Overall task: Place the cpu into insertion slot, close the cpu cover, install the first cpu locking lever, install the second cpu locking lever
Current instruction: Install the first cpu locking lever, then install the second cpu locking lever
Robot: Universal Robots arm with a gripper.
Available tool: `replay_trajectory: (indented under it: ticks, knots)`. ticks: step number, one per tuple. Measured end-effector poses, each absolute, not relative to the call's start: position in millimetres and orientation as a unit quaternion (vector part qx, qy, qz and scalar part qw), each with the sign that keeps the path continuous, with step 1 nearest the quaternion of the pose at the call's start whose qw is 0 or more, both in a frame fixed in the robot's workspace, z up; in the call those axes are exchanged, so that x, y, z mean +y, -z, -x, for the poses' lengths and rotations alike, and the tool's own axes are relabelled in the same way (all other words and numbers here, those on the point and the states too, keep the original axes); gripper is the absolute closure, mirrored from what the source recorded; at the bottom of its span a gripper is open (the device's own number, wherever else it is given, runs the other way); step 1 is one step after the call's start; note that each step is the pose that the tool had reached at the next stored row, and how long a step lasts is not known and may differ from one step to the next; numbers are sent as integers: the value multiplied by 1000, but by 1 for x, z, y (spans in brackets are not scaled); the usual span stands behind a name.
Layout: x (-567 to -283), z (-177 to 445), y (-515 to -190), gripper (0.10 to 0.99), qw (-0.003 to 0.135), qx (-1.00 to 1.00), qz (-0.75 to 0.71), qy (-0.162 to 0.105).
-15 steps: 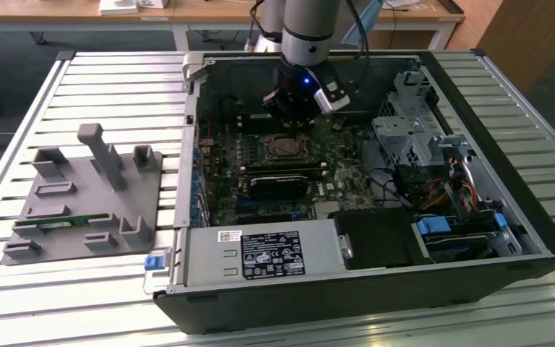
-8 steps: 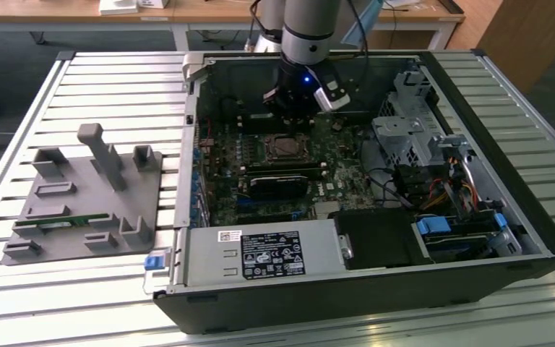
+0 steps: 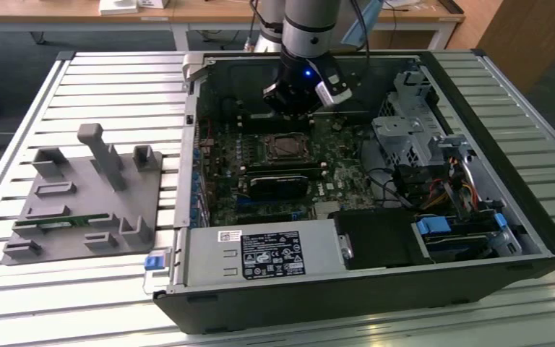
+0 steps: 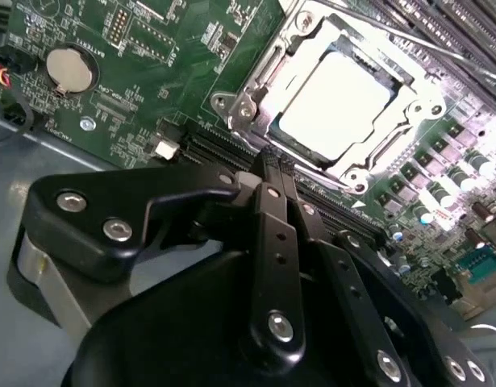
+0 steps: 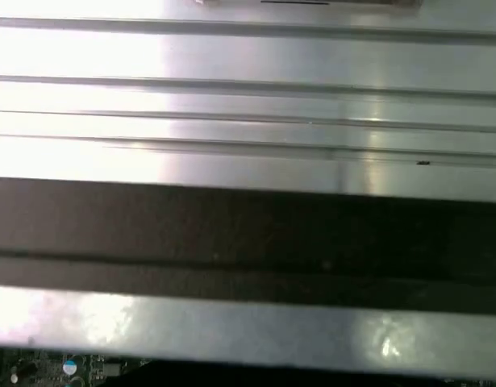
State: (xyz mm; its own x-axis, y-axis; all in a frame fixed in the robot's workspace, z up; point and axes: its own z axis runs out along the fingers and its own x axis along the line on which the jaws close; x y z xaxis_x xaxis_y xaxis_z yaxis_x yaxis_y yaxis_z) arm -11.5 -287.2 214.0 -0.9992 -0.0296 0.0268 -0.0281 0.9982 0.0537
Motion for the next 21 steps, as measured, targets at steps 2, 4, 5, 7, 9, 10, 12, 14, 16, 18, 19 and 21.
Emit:
replay_trajectory:
  ticks: [2, 4, 5, 7, 9, 10, 12, 14, 16, 18, 19, 21]
  knots:
    - [-288, 11, -214, 980, 14, -999, -14, 27]
    - [-288, 11, -214, 980, 14, -999, -14, 27]
    - [-288, 11, -214, 980, 14, -999, -14, 27]
    - [-288, 11, -214, 980, 14, -999, -14, 27]
    - [-288, 10, -214, 980, 14, -999, -14, 27]
    - [-288, 10, -214, 980, 14, -999, -14, 27]
    - [-289, 10, -214, 980, 14, -999, -14, 27]
    - [-289, 10, -214, 980, 14, -999, -14, 27]
    - [-290, 9, -214, 980, 14, -999, -14, 27]
    - [-290, 9, -214, 980, 14, -999, -14, 27]
    - [-291, 9, -214, 980, 14, -999, -14, 27]
    - [-292, 9, -214, 980, 14, -999, -14, 27]
